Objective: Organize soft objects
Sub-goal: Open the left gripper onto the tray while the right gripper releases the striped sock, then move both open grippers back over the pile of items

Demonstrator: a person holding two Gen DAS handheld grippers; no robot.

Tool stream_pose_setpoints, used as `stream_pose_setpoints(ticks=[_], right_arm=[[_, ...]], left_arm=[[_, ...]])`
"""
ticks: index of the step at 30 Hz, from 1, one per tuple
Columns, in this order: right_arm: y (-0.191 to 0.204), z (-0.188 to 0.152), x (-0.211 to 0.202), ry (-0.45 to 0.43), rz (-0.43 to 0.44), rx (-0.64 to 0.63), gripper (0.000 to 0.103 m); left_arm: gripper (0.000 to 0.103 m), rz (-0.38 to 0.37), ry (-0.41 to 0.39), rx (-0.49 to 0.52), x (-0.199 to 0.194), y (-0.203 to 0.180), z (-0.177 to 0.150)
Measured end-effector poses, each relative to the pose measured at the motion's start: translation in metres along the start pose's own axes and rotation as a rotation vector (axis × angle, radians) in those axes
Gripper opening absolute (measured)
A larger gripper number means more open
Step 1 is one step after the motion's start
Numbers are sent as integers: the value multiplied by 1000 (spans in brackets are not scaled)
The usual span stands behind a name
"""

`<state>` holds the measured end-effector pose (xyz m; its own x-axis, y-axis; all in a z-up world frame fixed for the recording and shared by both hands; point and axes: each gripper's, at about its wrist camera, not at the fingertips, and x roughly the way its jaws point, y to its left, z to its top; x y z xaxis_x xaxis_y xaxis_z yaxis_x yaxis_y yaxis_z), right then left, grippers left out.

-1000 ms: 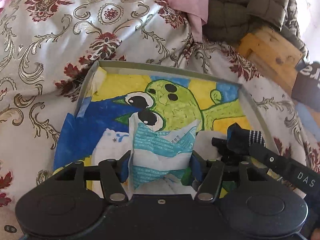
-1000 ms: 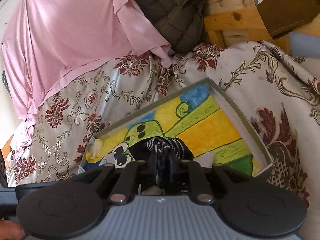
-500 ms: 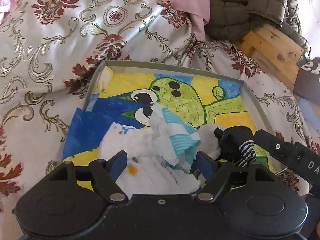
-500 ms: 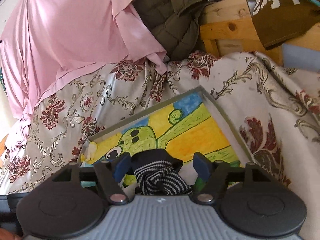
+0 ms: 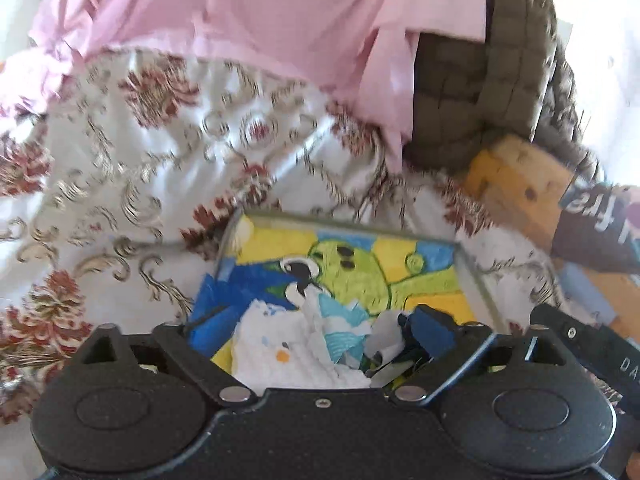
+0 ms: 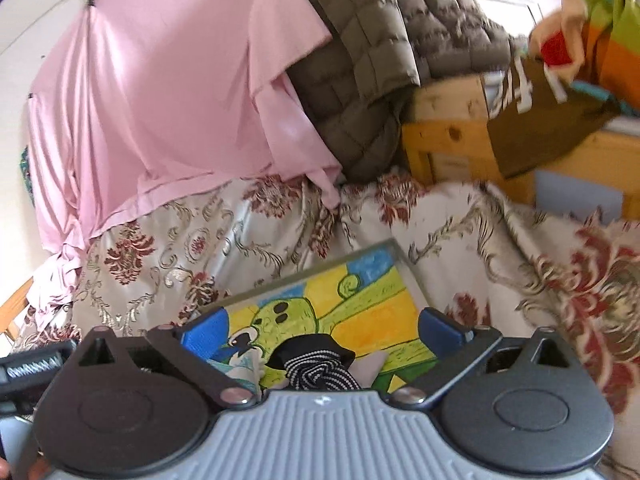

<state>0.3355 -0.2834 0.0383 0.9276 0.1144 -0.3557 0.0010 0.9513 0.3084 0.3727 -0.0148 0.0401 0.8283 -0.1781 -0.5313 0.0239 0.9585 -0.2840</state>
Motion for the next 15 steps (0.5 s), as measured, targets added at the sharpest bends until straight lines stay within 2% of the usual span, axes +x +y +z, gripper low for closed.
stream_pose_setpoints(ticks=[7,15], right_arm=[[20,-6,-59,-95,-5,-82,103],[41,-27,-123,-193,27,-138,103]], left_arm=[[102,-16,-113,-9,-64,-3,-9],[102,-9,-206,12,-130,-3,-40]])
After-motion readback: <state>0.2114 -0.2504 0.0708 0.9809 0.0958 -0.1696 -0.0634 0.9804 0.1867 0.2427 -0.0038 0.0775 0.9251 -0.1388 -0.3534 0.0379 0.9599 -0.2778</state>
